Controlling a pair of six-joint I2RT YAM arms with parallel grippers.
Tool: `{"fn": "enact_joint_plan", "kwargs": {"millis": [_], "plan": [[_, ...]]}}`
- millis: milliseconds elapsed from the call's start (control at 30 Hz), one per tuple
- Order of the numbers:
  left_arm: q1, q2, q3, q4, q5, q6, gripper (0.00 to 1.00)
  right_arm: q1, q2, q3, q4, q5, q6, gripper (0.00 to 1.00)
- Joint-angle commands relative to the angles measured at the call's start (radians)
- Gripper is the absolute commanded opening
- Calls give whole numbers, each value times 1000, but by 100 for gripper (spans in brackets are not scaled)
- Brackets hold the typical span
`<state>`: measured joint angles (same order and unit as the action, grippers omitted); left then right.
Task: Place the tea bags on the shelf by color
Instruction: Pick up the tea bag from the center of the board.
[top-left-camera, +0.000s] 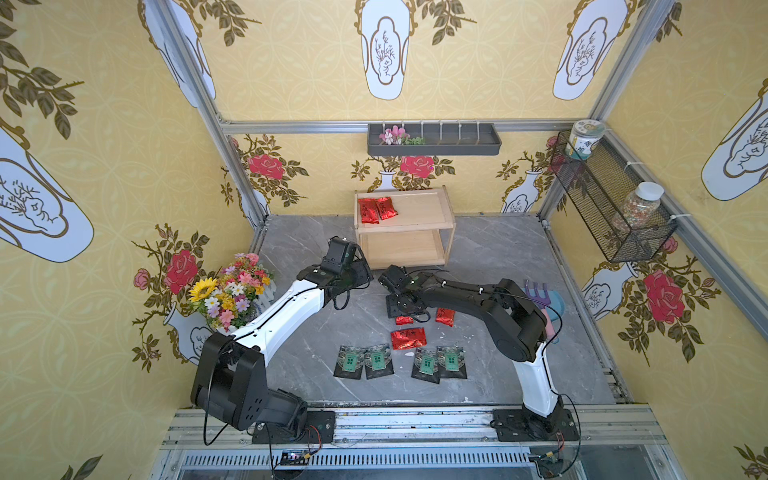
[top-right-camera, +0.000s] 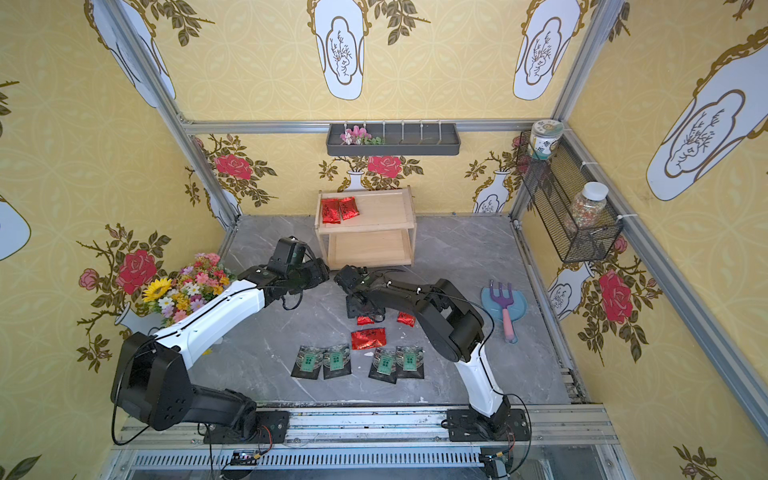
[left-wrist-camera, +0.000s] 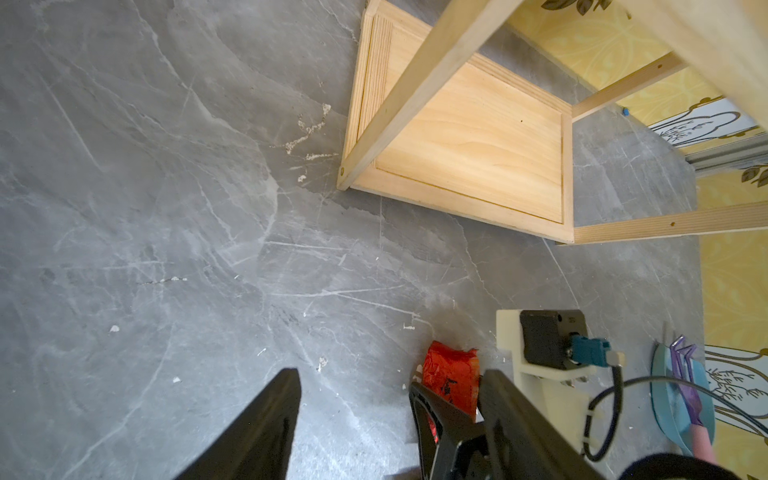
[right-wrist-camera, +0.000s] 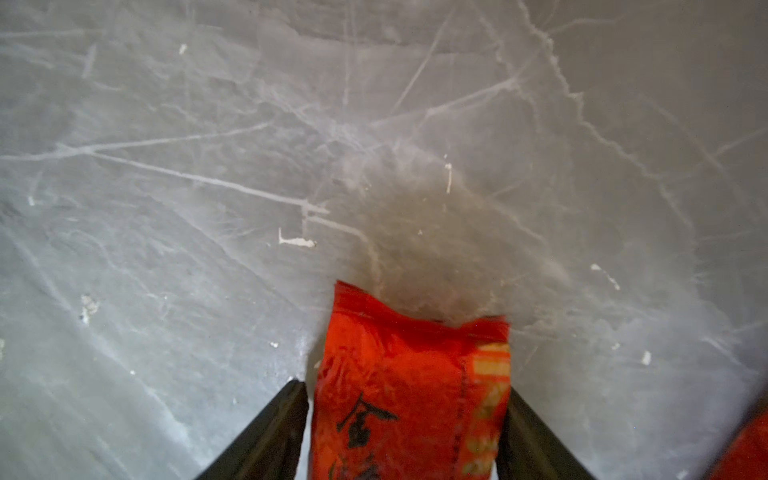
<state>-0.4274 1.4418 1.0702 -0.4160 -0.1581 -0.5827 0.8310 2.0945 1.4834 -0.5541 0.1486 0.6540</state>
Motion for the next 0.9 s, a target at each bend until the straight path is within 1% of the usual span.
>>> {"fn": "enact_joint_plan", "kwargs": {"millis": [0, 267, 633, 867], "plan": [[1, 7, 5, -6, -3, 11, 74, 2, -19, -11, -13, 7, 16, 71], [0, 9, 5, -13, -9, 12, 74, 1, -31, -20, -1, 5, 6, 70], [1, 8, 2, -10, -22, 13, 74, -2, -36, -8, -11, 14, -1, 61], [0, 9, 5, -8, -16, 12, 74, -4, -43, 2, -25, 19, -1, 60]]}}
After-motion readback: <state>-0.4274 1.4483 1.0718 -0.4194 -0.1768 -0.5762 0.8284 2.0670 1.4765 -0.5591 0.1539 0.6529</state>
